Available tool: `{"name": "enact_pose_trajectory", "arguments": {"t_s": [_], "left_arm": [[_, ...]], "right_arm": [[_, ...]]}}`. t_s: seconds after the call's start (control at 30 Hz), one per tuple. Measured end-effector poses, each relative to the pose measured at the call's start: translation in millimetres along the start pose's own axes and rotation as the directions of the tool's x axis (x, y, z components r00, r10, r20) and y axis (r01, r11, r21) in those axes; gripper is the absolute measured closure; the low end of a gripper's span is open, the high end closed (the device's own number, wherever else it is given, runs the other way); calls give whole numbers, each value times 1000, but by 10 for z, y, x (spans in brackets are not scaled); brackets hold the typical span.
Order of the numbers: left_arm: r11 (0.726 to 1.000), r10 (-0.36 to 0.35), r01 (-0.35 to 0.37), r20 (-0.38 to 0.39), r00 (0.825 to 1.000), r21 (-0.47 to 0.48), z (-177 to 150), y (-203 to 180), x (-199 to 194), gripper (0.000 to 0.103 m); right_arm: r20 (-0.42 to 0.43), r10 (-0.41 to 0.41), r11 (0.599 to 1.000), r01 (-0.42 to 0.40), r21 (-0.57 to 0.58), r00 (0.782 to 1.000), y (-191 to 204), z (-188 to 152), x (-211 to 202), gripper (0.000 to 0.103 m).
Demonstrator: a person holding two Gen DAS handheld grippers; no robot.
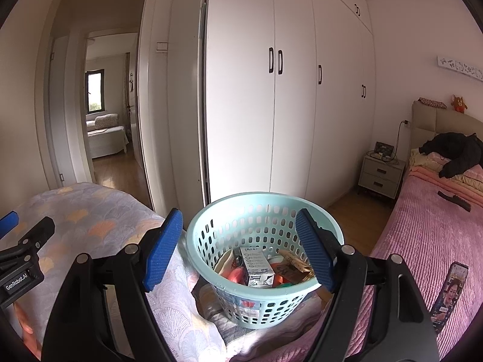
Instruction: Collect trash
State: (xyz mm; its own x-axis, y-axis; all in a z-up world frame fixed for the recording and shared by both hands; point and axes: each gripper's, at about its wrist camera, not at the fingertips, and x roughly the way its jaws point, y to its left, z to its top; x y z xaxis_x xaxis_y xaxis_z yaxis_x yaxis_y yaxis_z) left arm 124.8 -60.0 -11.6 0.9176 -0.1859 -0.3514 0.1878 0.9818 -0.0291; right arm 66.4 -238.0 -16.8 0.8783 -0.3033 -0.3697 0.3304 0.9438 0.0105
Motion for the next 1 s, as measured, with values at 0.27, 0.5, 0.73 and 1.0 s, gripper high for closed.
{"name": "enact_pose_trajectory", "arguments": {"t_s": [0.27, 0.5, 0.73, 1.0], "left_arm": [[1000, -4, 4, -12, 1000, -14, 7, 8, 19, 8], [1000, 4, -4, -8, 1000, -18, 4, 6, 5, 8], [1000, 17, -17, 9, 1000, -1, 8, -17, -21, 8], [1000, 12, -12, 0, 1000, -14, 78, -3, -35, 8]], "right_arm": [[-3, 3, 1000, -3, -2, 1000, 6, -5, 9, 30], [-9, 3, 1000, -3, -2, 1000, 4, -20, 23, 30], [-13, 6, 1000, -6, 1, 1000, 1, -34, 30, 30], [-5, 11, 1000, -11, 1, 1000, 11, 26, -20, 30]]}}
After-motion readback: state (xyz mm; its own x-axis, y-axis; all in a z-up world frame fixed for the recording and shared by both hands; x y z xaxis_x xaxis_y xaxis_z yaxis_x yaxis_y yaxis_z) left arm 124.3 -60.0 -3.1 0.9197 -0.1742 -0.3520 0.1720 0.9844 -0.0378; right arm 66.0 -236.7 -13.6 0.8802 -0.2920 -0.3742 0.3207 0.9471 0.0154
